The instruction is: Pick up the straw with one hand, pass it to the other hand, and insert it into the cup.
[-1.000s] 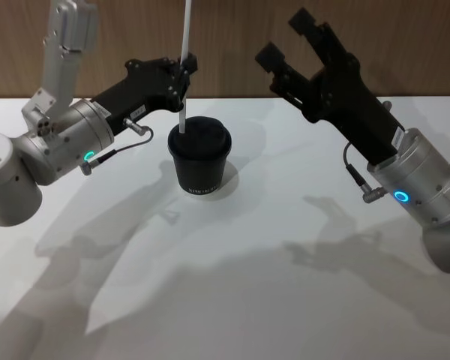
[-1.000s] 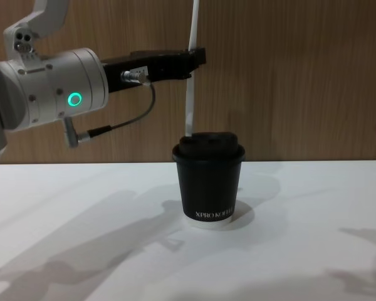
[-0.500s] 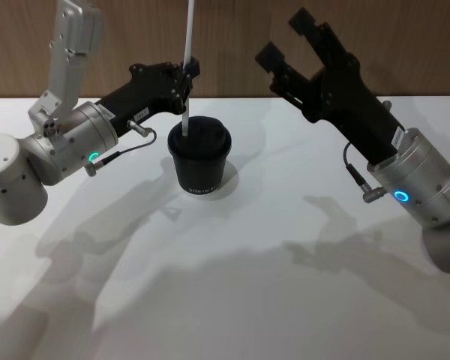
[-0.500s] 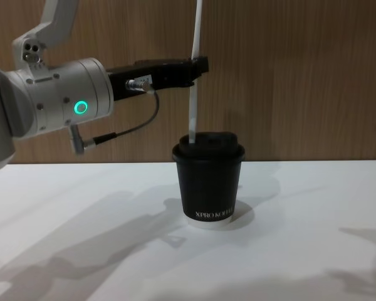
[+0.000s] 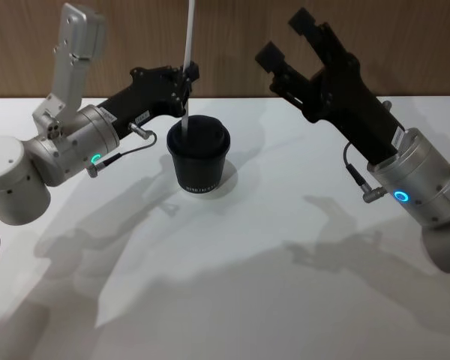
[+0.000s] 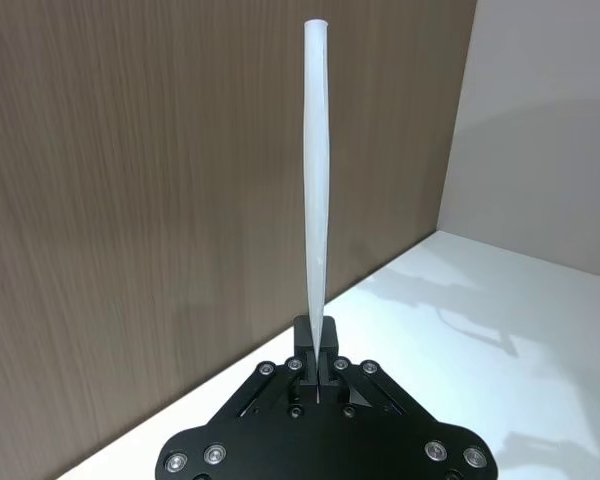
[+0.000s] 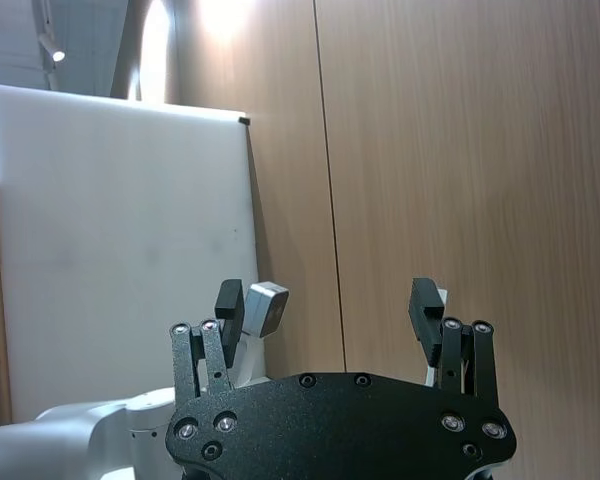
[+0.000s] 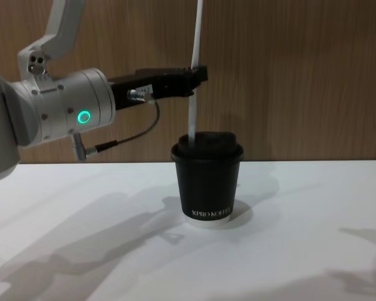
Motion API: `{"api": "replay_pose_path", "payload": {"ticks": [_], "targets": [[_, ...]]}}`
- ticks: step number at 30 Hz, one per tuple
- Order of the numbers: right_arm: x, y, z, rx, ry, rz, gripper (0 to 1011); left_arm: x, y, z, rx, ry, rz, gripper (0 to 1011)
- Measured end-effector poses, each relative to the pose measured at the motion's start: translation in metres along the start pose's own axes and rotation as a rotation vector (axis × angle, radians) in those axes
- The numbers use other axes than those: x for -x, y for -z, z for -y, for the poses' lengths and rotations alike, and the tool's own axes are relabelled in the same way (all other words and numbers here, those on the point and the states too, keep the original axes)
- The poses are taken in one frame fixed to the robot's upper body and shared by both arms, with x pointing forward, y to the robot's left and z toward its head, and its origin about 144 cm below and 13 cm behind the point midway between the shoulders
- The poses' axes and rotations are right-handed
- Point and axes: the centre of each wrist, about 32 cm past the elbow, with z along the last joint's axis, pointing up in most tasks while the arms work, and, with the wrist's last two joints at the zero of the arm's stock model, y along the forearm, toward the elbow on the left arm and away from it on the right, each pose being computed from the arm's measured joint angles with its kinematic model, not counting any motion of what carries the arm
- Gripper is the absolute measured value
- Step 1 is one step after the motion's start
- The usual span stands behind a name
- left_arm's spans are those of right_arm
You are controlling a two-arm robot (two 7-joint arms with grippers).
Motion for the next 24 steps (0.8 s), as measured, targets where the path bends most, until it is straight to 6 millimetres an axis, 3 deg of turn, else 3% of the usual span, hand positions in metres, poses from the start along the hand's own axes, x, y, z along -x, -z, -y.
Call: {"api": "replay_pose_path", "payload": {"ticks": [14, 24], "targets": [[0.000, 0.000, 0.000, 0.000, 0.000, 0.000, 1001, -0.004, 0.011, 0.004, -0.031, 0.023, -0.019, 23], [0.000, 0.000, 0.000, 0.000, 0.000, 0.000, 1001, -0.005, 0.014, 0.002, -0.043, 0.039, -0.034, 322]]}}
